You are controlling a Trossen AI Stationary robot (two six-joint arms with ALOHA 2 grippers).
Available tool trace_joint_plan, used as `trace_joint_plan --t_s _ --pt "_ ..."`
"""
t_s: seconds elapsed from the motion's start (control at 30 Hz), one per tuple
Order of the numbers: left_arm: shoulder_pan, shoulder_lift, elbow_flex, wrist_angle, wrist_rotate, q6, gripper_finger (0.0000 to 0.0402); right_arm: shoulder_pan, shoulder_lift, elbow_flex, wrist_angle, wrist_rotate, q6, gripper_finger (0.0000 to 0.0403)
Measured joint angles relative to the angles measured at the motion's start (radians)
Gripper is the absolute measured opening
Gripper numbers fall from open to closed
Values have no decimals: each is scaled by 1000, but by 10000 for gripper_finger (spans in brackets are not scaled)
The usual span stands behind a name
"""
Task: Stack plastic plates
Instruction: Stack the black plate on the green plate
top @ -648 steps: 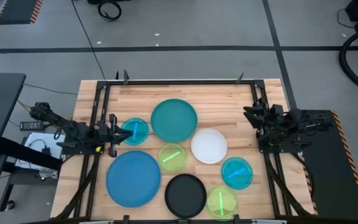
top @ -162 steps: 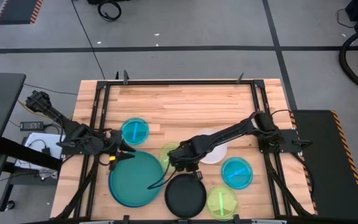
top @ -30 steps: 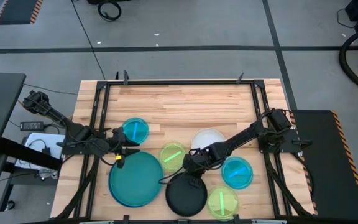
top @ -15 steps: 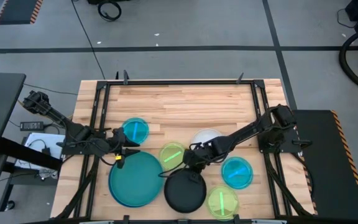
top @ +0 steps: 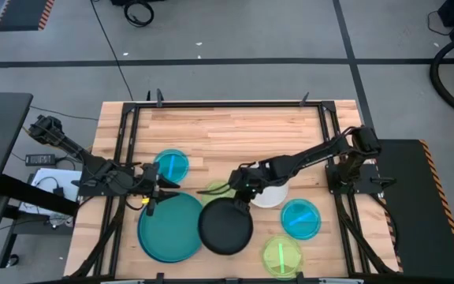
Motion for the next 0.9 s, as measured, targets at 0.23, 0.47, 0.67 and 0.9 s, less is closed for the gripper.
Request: trace_joint_plan --t_s 0.23,0.47,0.67,0.9 --pt "-12 9 85 -123 4 -70 137 -27 5 29 14 4 -26 18" --pt "-43 139 248 -310 -66 -104 137 -35 9 152 -68 73 -112 18" --pt "-84 249 378 -518 -69 -178 137 -43 100 296 -134 80 -181 18" --pt "-171 274 425 -614 -75 -233 137 -49 263 521 -207 58 -275 18"
